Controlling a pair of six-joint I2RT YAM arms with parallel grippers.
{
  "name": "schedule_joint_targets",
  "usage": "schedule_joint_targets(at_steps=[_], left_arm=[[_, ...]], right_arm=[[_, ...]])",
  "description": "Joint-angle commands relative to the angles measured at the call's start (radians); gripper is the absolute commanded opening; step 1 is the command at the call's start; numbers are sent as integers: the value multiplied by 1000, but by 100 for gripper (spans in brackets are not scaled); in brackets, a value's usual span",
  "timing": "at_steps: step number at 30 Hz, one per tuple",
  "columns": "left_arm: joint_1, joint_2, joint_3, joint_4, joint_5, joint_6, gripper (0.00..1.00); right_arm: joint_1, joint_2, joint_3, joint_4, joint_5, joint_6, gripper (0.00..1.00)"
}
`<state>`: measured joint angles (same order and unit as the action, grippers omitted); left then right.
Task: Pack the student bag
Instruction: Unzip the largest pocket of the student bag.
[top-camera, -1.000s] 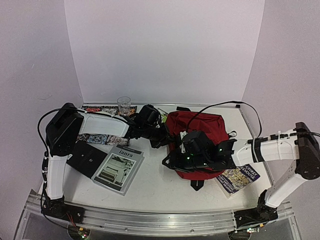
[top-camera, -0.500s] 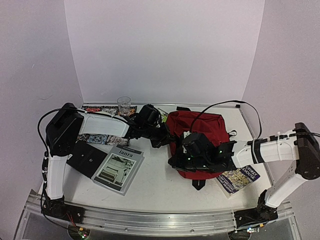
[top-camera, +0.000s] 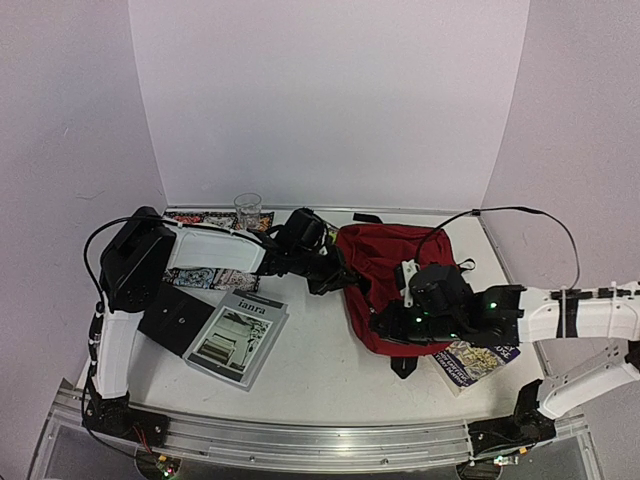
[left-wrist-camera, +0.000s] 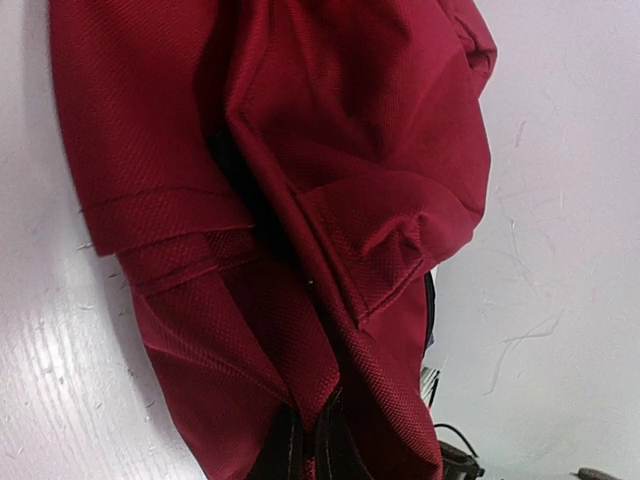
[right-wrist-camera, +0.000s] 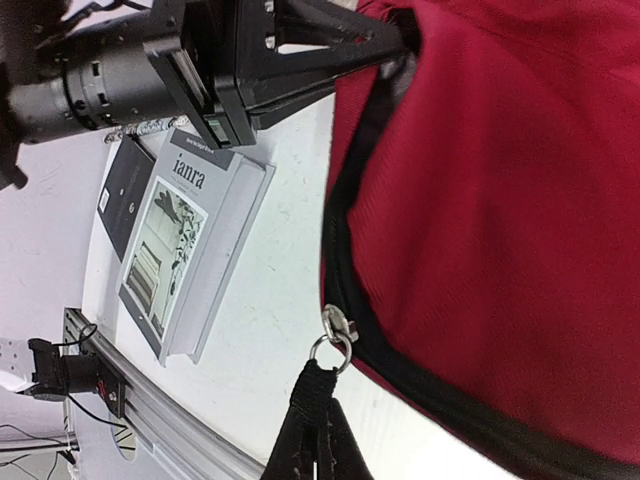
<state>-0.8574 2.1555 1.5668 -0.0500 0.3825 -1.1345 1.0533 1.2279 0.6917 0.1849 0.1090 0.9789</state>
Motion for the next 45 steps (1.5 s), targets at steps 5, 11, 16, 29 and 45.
schedule_joint_targets(at_steps=[5, 11, 16, 29, 45], left_arm=[[58, 63, 160, -86, -30, 152, 0], [84, 147, 308, -229, -42, 302, 0], [107, 226, 426, -369, -91, 411, 0], [117, 57, 361, -386, -143, 379, 52], [80, -265, -101, -184, -55, 163, 68]], right_arm=[[7, -209, -45, -252, -41, -46, 0], [7, -288, -68, -291, -90, -87, 0], [7, -257, -24, -291, -153, -173, 0], [8, 90, 205, -64, -166, -288, 0], [5, 315, 318, 46, -159, -308, 0]])
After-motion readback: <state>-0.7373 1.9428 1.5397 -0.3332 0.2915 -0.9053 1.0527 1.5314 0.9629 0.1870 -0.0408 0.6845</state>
